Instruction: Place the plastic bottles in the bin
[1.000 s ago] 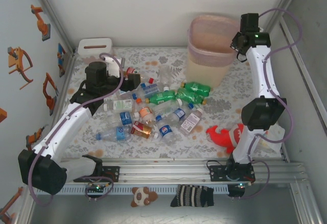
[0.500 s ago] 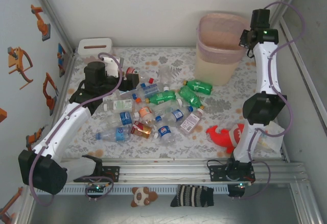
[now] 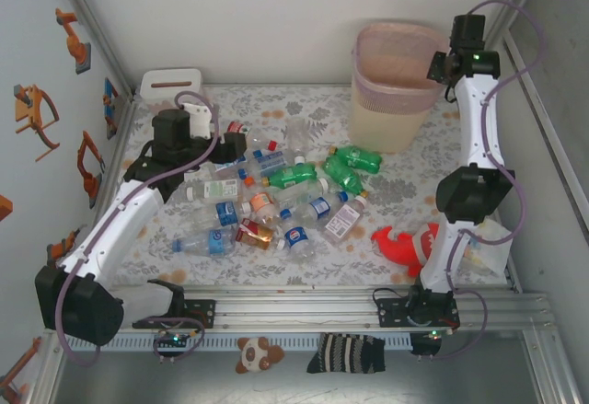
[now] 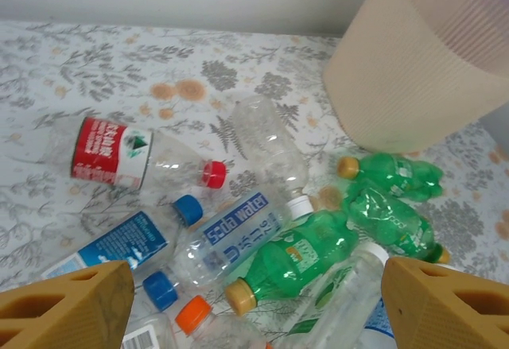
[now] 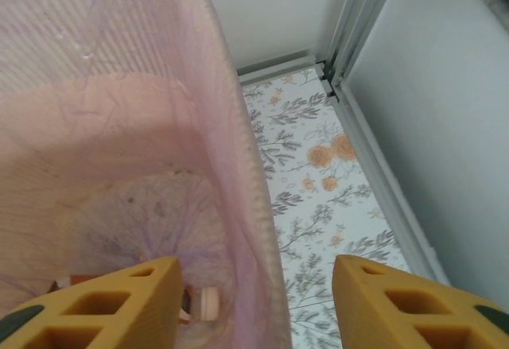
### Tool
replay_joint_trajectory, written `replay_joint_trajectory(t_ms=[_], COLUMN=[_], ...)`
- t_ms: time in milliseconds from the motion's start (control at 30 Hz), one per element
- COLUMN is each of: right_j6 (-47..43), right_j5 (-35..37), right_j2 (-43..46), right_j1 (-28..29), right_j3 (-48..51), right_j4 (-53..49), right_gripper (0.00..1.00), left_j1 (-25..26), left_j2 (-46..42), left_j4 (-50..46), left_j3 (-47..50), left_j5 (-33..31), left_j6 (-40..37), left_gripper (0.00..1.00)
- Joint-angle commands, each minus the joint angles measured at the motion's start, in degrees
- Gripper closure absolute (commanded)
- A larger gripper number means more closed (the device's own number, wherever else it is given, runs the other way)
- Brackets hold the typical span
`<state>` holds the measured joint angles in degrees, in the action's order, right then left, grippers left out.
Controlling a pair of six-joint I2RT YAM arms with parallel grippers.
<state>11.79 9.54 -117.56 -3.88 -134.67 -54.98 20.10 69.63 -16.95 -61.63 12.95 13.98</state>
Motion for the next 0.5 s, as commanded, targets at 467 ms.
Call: replay_joint_trajectory(t_ms=[467], right_j6=[3.3], right_j5=[-2.3], right_j2=[20.9], right_j1=[0.2], right_j3=[8.6], right_j4=[2.9], right_gripper=[0.41], left_j1=[-15.0], left_j2=[7.4], left_j4=[-16.7], left_j3=[-0.4], left_j5=[-8.0], left_j6=[41.4], left_gripper=[0.21])
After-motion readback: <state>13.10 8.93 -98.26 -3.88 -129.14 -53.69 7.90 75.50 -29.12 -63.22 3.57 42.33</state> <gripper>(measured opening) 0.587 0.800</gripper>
